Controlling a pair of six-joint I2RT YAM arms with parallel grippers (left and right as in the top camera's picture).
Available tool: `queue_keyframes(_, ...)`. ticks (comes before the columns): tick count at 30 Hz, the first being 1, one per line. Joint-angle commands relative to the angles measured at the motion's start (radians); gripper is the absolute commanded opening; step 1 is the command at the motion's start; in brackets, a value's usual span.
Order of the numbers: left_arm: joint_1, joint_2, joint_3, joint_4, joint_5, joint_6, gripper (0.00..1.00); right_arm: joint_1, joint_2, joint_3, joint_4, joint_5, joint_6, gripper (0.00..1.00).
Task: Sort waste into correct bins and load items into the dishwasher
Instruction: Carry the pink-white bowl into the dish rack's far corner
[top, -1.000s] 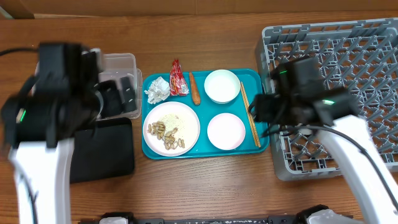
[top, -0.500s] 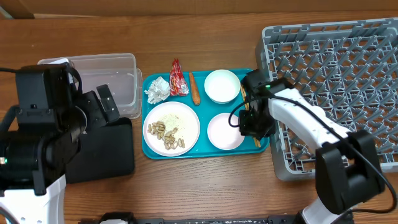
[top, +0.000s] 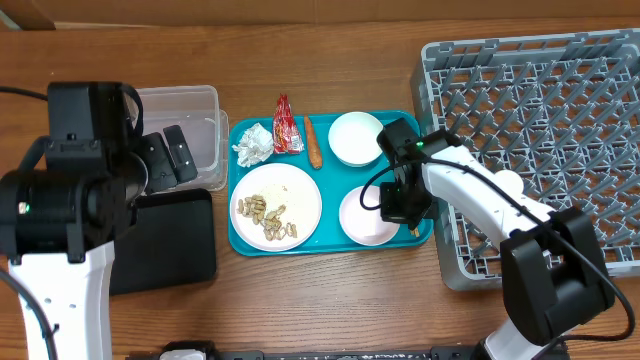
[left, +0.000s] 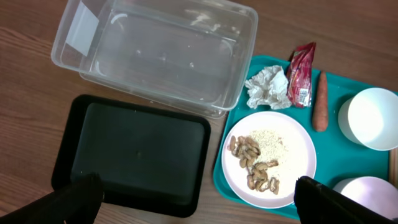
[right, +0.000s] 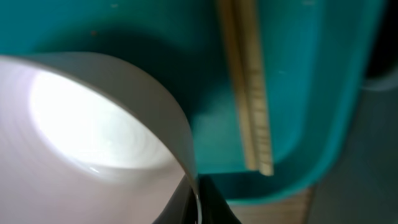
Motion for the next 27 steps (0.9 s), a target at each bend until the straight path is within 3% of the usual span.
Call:
queue_keyframes(1,0.002,0.031,0.014,0.003,-0.014,-0.021,1.00,-0.003,-0.098,0.092,-0.067,0.168,0.034,0.04)
queue_keyframes(5,0.002,0.062,0.014,0.003,-0.014,-0.021,1.00,-0.003,-0.213,0.185,-0.144,0.390,0.121,0.04)
queue_keyframes(8,0.002,0.086,0.014,0.003,-0.014,-0.021,1.00,-0.003,-0.312,0.244,-0.176,0.686,0.223,0.04)
queue_keyframes(15,0.002,0.141,0.014,0.003,-0.014,-0.021,1.00,-0.011,-0.394,0.245,-0.059,1.281,0.289,0.04)
queue_keyframes(18,0.002,0.167,0.014,0.003,-0.014,-0.021,1.00,-0.060,-0.351,0.225,0.010,1.383,0.285,0.04)
queue_keyframes(27,0.002,0.234,0.014,0.004,-0.014,-0.021,1.00,-0.294,-0.114,0.201,0.093,1.382,0.279,0.04)
